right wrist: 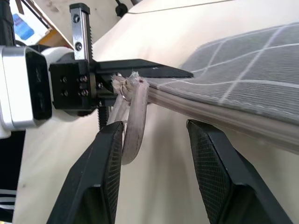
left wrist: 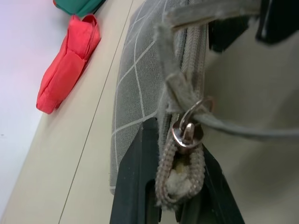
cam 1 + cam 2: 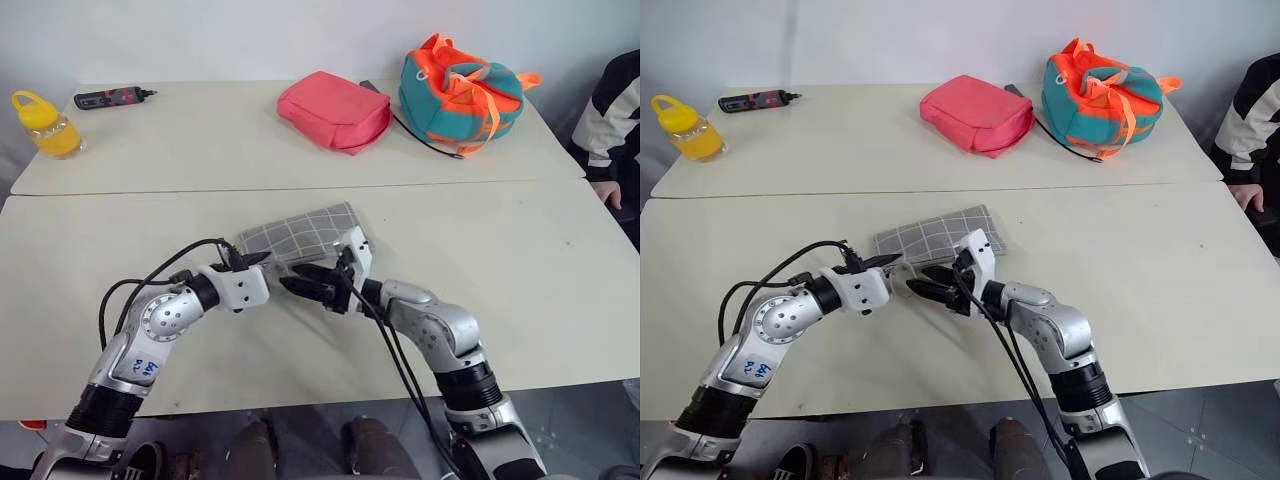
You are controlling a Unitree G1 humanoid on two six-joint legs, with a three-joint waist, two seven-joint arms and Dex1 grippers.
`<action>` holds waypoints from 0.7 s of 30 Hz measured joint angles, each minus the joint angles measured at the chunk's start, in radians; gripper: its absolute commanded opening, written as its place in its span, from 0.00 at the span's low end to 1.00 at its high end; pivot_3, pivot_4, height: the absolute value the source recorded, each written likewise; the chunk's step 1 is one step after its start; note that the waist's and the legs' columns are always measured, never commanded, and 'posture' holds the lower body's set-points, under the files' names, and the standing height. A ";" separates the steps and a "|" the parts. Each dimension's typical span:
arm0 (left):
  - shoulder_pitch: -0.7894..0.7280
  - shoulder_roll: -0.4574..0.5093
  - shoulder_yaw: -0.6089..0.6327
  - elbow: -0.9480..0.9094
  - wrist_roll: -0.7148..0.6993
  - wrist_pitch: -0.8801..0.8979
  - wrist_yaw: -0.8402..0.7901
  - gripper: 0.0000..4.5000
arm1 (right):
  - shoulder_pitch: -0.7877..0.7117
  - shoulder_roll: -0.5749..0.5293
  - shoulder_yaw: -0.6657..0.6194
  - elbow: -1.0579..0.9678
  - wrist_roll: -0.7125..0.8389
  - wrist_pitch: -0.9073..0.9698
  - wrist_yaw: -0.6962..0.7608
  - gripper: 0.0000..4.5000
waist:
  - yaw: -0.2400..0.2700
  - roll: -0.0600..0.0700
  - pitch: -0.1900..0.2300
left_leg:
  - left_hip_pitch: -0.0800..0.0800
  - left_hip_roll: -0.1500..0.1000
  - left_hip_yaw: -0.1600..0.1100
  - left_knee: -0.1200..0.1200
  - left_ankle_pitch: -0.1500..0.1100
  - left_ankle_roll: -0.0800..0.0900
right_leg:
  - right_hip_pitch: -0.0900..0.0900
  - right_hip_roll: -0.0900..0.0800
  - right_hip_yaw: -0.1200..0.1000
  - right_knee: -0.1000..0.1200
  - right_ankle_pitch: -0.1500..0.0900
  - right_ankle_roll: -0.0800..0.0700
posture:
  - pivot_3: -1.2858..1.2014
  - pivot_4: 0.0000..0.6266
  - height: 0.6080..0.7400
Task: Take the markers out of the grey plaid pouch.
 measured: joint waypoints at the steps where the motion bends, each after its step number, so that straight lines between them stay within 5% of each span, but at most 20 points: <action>1: 0.000 -0.001 0.000 -0.002 0.001 0.000 -0.001 0.00 | 0.000 0.000 0.000 0.000 0.000 0.001 0.000 0.29 | 0.000 0.000 0.000 | 0.000 0.000 0.000 0.000 0.000 0.000 | 0.000 0.000 0.000 0.000 0.000 0.000 | 0.52 0.24 1.00; 5: 0.000 -0.003 0.000 -0.009 0.005 0.002 -0.006 0.00 | 0.000 -0.005 0.000 0.001 -0.003 0.000 0.000 0.01 | 0.000 0.000 0.000 | 0.000 0.000 0.000 0.000 0.000 0.000 | 0.000 0.000 0.000 0.000 0.000 0.000 | 0.52 0.24 1.00; 21: 0.042 0.068 0.072 0.018 0.005 -0.047 0.007 0.00 | -0.007 -0.146 -0.073 0.070 -0.049 -0.057 0.010 0.01 | -0.001 0.000 0.000 | 0.001 0.001 0.003 0.000 -0.001 0.001 | 0.000 0.001 0.004 0.000 0.000 0.000 | 0.52 0.24 1.00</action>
